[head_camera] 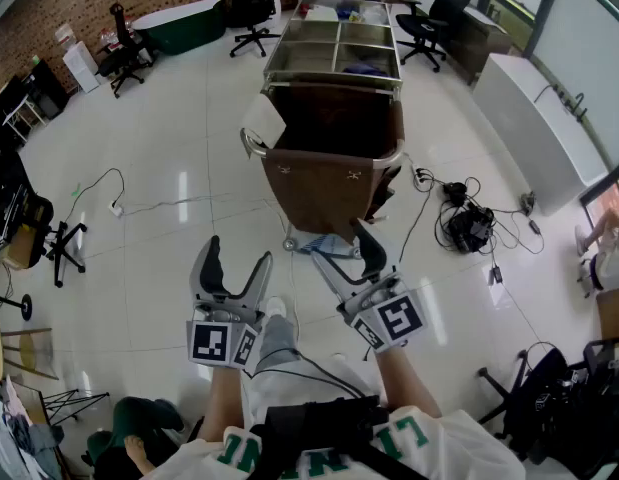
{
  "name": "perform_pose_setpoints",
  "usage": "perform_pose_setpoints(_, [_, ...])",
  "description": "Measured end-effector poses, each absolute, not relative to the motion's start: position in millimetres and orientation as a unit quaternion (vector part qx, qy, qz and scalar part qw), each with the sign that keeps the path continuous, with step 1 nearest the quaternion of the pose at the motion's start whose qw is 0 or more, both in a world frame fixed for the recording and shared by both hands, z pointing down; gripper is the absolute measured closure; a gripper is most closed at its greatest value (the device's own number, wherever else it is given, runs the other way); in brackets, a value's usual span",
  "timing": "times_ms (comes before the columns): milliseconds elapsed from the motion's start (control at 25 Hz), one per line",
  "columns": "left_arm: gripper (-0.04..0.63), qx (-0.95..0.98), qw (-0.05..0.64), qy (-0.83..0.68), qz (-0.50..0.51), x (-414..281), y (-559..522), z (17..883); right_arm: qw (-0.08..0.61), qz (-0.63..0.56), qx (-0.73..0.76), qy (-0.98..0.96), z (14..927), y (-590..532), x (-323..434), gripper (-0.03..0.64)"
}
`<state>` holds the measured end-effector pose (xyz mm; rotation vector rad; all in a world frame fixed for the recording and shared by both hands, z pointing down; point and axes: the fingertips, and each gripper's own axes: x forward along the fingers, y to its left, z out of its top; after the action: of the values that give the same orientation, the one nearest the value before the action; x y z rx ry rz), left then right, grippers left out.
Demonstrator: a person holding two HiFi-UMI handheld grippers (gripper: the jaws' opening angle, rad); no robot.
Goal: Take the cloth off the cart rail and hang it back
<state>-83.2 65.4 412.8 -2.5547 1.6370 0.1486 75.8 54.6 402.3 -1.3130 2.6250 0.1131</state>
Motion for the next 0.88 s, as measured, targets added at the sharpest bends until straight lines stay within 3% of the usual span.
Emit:
perform_pose_setpoints(480, [0.218,-0.881,0.055,0.464,0.073,-169,-108,387,0.103,0.038,-0.474,0.874,374,-109,-45,0.284])
perform_pose_setpoints(880, [0.219,-0.889,0.029,0.452,0.064,-178,-181,403,0.086,0.035,-0.491,0.866,378,-172,-48,0.284])
